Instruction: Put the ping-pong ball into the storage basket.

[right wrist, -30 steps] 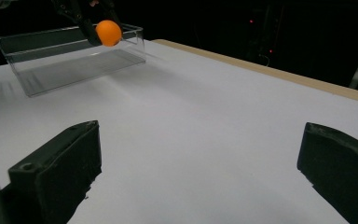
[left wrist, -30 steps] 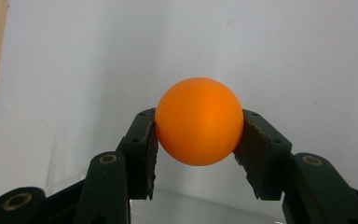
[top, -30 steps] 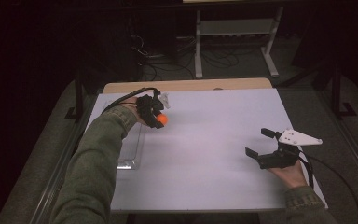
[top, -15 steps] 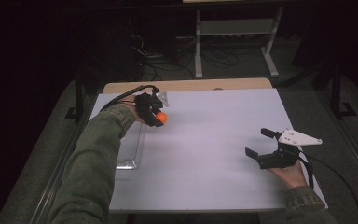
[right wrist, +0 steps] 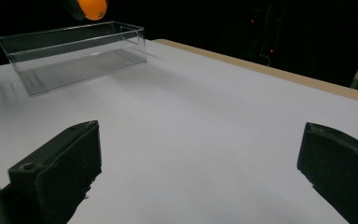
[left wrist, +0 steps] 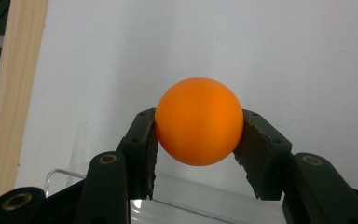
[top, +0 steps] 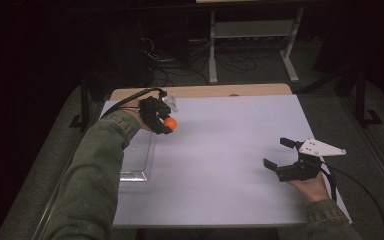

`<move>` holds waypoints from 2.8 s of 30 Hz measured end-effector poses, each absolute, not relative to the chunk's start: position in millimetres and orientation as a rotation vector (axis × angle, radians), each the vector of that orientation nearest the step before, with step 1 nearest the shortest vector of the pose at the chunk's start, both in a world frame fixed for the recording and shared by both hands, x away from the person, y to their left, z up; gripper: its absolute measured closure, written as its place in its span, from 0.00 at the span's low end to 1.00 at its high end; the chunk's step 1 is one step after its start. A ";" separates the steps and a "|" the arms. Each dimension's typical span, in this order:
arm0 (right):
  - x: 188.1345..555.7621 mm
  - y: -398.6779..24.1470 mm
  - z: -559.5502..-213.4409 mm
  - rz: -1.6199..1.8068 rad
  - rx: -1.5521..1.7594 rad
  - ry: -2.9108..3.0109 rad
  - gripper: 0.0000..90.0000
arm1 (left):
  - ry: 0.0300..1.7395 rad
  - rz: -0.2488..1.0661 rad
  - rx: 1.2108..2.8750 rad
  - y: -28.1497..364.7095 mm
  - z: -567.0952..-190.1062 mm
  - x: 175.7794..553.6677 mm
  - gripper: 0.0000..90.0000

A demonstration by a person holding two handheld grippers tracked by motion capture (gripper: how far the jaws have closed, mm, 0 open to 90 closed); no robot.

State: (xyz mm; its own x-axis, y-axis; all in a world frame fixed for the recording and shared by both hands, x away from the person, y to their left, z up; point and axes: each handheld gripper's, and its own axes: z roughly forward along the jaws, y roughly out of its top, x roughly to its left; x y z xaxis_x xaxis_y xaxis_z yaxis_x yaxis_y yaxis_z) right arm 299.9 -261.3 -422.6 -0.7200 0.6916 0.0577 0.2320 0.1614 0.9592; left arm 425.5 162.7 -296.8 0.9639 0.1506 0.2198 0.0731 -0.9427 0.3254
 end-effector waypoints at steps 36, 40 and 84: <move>298.3 -261.3 -422.3 1.568 0.878 2.052 0.00 | 0.236 0.379 2.792 207.3 -270.2 396.6 0.56; 298.3 -261.3 -422.4 1.568 0.878 2.052 0.00 | 0.245 0.374 2.797 212.0 -268.0 394.2 0.56; 298.7 -260.6 -423.0 1.562 0.877 2.060 0.00 | 0.319 0.228 2.915 239.1 -271.1 382.3 0.56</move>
State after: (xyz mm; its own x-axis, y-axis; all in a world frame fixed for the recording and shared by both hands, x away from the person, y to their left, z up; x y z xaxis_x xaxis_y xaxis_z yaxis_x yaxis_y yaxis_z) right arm 298.7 -260.6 -423.0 -0.7187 0.6935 0.0504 0.2357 0.1747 0.9560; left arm 382.3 239.1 -271.1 0.9649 0.2280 0.1305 0.1971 -0.9567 0.2143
